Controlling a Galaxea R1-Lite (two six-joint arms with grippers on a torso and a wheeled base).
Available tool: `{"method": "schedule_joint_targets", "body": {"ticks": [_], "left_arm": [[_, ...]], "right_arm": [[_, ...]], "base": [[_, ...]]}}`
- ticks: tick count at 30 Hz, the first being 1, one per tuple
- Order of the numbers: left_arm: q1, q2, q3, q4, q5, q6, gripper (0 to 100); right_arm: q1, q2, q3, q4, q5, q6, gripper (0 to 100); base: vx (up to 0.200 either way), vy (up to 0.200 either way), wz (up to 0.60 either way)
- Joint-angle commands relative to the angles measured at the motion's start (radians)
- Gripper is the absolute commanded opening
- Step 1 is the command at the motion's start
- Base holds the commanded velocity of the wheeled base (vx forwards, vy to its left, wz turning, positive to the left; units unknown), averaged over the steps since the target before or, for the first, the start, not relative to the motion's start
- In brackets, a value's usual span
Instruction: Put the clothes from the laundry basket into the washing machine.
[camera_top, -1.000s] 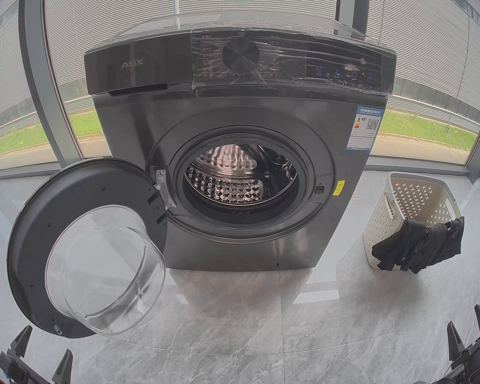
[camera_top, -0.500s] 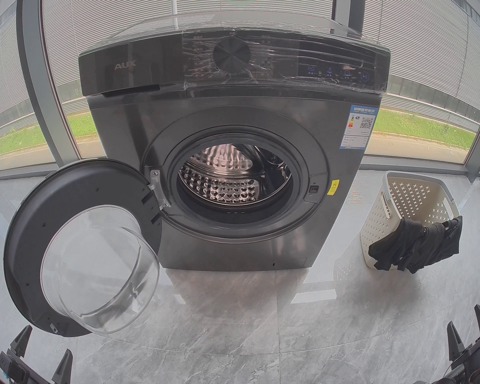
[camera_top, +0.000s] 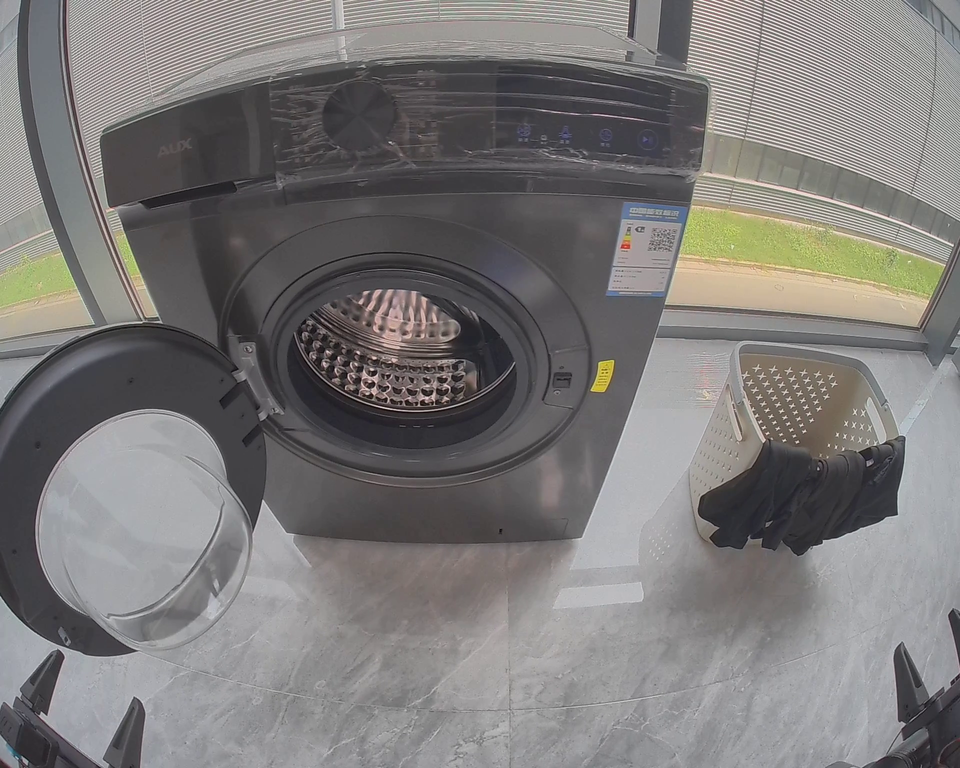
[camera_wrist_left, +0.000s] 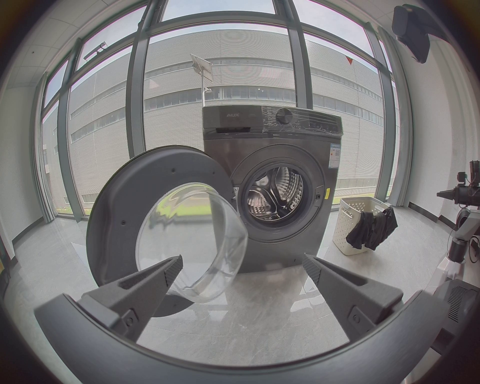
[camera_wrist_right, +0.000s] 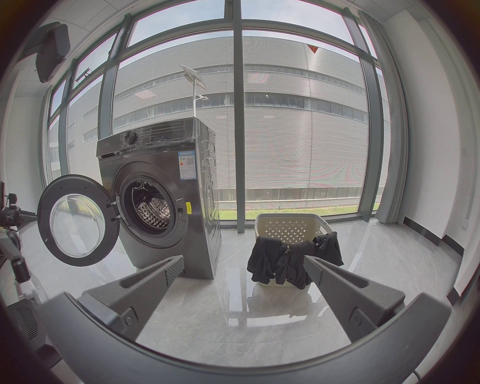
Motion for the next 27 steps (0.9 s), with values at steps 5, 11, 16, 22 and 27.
{"method": "schedule_joint_targets", "body": {"ticks": [5,11,16,22,27], "left_arm": [[0.001,-0.018,0.018,0.000,-0.001,-0.002,100],[0.001,-0.018,0.018,0.000,-0.001,-0.002,100],[0.001,-0.018,0.018,0.000,0.000,0.001,100],[0.001,-0.018,0.018,0.000,-0.003,-0.010,100],[0.001,-0.018,0.018,0.000,-0.003,-0.013,100]], "right_arm": [[0.000,-0.013,0.018,0.000,0.000,0.000,100],[0.000,-0.013,0.018,0.000,0.000,0.000,100],[0.000,-0.013,0.018,0.000,0.000,0.000,100],[0.000,-0.013,0.018,0.000,0.000,0.000,100],[-0.003,-0.013,0.018,0.000,0.005,-0.005,100]], "base": [[0.000,-0.200,0.00],[0.000,-0.200,0.00],[0.000,-0.120,0.00],[0.067,0.000,0.00],[0.200,0.000,0.00]]}}
